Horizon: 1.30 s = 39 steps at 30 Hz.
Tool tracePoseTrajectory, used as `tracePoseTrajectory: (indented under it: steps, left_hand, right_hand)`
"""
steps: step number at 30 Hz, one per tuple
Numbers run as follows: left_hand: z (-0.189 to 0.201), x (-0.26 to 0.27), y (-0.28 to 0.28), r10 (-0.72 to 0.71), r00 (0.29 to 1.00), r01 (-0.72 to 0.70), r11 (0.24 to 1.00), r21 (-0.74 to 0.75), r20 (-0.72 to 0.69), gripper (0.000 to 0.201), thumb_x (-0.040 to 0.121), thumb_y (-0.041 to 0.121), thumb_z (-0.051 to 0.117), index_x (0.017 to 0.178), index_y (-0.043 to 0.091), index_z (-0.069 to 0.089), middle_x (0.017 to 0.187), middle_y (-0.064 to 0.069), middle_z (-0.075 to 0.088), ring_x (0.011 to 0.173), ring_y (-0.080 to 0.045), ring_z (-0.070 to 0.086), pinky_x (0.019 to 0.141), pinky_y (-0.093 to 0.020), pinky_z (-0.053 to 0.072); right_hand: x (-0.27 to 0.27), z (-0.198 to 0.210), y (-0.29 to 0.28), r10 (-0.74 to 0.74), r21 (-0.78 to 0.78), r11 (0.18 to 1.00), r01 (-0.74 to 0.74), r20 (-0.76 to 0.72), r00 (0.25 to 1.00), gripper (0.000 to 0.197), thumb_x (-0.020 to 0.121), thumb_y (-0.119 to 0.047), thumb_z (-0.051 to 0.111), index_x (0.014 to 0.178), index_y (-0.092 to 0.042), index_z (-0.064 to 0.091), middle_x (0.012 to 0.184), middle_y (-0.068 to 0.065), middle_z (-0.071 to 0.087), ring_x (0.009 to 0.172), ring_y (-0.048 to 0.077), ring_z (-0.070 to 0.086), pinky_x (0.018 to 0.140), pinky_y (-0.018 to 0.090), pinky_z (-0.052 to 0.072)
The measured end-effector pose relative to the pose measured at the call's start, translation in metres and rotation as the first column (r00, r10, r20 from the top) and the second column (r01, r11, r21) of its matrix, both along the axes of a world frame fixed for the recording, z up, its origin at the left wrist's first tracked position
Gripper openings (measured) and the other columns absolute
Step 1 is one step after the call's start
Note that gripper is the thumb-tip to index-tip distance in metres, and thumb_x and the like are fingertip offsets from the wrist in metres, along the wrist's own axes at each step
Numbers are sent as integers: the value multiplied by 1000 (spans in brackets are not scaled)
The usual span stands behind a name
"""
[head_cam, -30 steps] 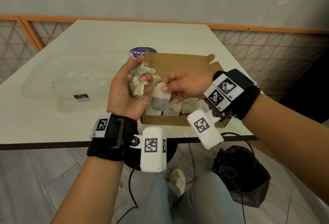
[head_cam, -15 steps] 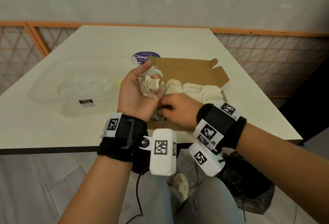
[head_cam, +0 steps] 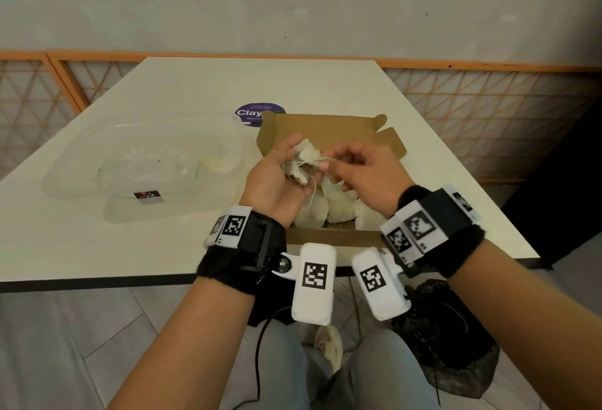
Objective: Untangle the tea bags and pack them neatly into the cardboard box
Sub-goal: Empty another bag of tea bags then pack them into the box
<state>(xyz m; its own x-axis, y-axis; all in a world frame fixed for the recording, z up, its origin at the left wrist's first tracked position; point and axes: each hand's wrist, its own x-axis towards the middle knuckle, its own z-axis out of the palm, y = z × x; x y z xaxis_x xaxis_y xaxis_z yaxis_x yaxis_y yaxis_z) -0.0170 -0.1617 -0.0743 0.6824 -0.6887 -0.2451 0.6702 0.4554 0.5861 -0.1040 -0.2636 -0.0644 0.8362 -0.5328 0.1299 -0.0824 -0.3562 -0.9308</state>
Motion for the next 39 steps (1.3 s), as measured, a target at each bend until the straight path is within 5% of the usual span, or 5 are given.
tracePoseTrajectory:
  steps: [8,16,24,32,39]
  left_hand:
    - [-1,-1,2,-254,914,166,945,281,316,23,83,35,66,98,17,64,76,2,58,61,-5,51,51,-14,42]
    - [1,-7,1,-223,826,-36,896,442,519,11,83,11,70,80,17,61,69,-1,57,55,-7,41,44,-16,30]
    - [3,-6,3,-378,751,-9,814,581,542,24,75,23,79,74,20,56,77,-6,51,50,-7,38,39,-16,26]
    - [1,-4,7,-497,656,-22,740,672,568,33,69,25,83,64,21,51,58,2,47,49,-10,32,39,-18,22]
    - [2,1,14,-575,597,-8,692,722,558,33,60,33,88,50,26,57,64,-4,51,51,-13,32,45,-21,22]
  right_hand:
    - [-8,7,-11,95,655,739,-161,134,986,15,95,-15,47,91,-5,57,68,7,69,55,8,62,50,16,51]
    - [-14,16,-10,20,-4,1000,-20,-124,992,27,79,-44,66,99,-27,57,86,-2,57,78,9,57,69,22,46]
    - [-16,30,-28,11,222,975,-18,33,999,2,81,-12,68,82,-14,67,74,1,63,62,9,55,63,21,48]
    - [-16,38,-34,86,-1,996,-87,-132,988,12,76,-13,74,74,-24,69,62,-12,63,61,0,56,55,15,39]
    - [-15,40,-31,183,68,983,-173,-189,965,42,73,-3,74,108,-21,60,71,-2,63,66,12,55,56,20,41]
